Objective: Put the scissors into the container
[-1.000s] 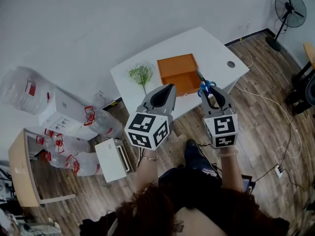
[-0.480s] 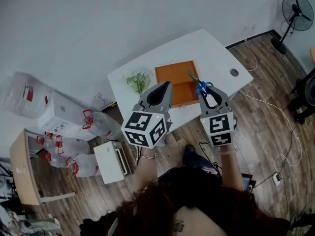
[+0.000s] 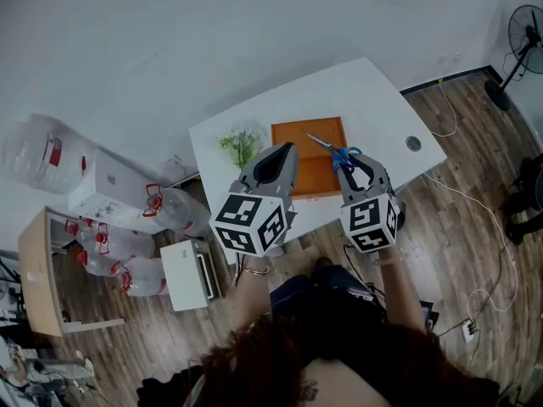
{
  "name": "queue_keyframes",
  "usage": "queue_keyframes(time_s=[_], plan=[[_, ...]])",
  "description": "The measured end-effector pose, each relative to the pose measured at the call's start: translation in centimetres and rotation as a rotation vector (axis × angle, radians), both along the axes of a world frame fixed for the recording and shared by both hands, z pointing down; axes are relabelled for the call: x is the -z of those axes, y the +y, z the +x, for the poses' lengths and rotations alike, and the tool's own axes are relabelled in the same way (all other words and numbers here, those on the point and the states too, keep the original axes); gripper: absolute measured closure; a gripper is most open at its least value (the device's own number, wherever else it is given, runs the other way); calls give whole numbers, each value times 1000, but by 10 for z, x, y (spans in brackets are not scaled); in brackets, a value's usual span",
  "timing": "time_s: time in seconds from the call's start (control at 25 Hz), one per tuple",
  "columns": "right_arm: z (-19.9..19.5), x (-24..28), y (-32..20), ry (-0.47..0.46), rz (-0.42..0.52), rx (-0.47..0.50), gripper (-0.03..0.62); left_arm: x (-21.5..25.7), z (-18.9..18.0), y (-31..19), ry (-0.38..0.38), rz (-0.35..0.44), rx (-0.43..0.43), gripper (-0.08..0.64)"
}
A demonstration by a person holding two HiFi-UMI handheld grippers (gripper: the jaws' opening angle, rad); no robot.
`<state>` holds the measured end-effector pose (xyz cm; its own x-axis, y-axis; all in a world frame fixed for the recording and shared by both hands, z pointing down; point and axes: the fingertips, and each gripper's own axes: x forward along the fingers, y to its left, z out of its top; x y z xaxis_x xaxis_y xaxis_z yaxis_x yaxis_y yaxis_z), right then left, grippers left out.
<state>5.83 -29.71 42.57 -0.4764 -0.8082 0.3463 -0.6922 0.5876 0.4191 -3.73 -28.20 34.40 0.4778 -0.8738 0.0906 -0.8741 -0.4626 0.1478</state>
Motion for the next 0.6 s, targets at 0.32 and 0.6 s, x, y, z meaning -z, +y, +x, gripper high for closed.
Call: queue_keyframes(time_s=[0.32, 0.6], plan=[[-19, -35, -21, 122, -24, 78, 514, 2, -13, -17, -8, -6, 18, 543], [-30, -64, -35, 223, -53, 103, 514, 2, -23, -33, -9, -15, 7, 541]])
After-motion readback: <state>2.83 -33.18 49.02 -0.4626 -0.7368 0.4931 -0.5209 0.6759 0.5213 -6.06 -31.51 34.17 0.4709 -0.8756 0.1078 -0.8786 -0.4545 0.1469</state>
